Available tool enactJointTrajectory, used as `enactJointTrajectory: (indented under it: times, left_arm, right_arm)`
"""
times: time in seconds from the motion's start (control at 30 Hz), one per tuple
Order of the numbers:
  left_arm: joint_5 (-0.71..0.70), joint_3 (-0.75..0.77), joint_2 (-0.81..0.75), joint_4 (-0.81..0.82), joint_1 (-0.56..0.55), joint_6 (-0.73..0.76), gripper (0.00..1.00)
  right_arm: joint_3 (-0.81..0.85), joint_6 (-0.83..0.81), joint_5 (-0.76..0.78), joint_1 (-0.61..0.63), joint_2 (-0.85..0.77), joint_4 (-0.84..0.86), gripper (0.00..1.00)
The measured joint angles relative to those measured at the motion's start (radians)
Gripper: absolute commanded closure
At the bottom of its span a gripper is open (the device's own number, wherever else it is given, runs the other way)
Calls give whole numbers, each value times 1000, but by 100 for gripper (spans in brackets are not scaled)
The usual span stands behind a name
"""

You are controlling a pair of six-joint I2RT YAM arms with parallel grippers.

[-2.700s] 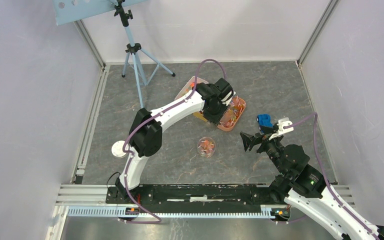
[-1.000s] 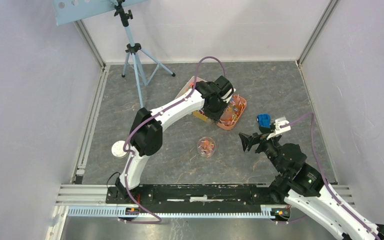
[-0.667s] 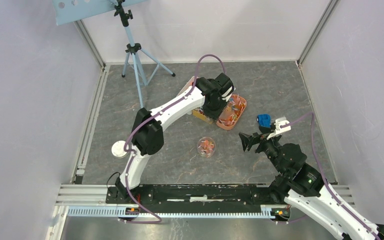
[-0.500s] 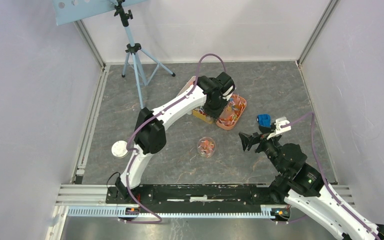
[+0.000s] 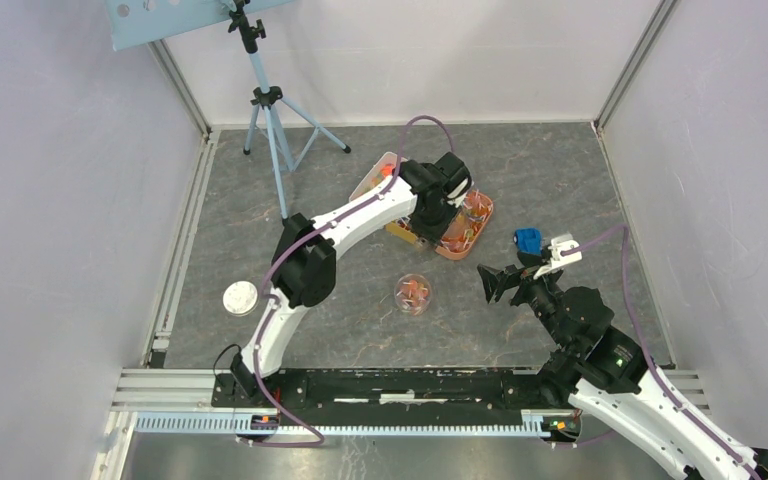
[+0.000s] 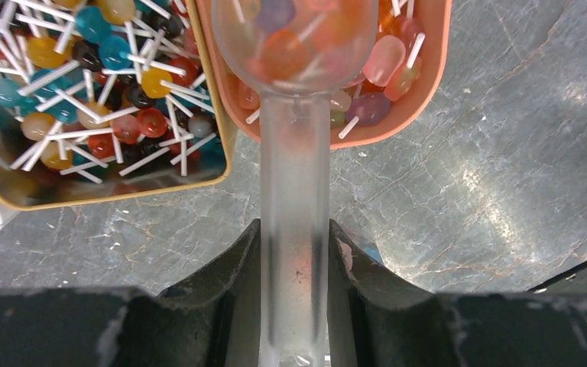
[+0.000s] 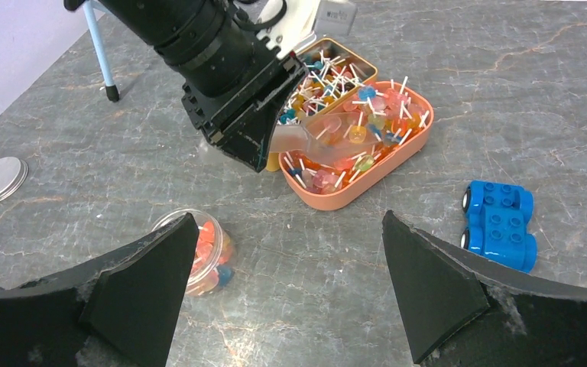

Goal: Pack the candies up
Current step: Scoop the fake candies from the storage box.

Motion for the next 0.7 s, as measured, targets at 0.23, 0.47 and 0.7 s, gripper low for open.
enactJointTrajectory:
  times: [0.23, 0.47, 0.7]
  left_arm:
    - [0, -150, -39, 105, -5, 0, 98]
    - [-7, -230, -79, 163, -5, 0, 98]
    - [-7, -306, -126, 219, -5, 0, 98]
  right_arm:
    - [-2, 0, 0, 0, -1, 0, 2]
    - [-7, 3, 0, 0, 0, 0, 2]
    - [-7, 7, 0, 0, 0, 0, 2]
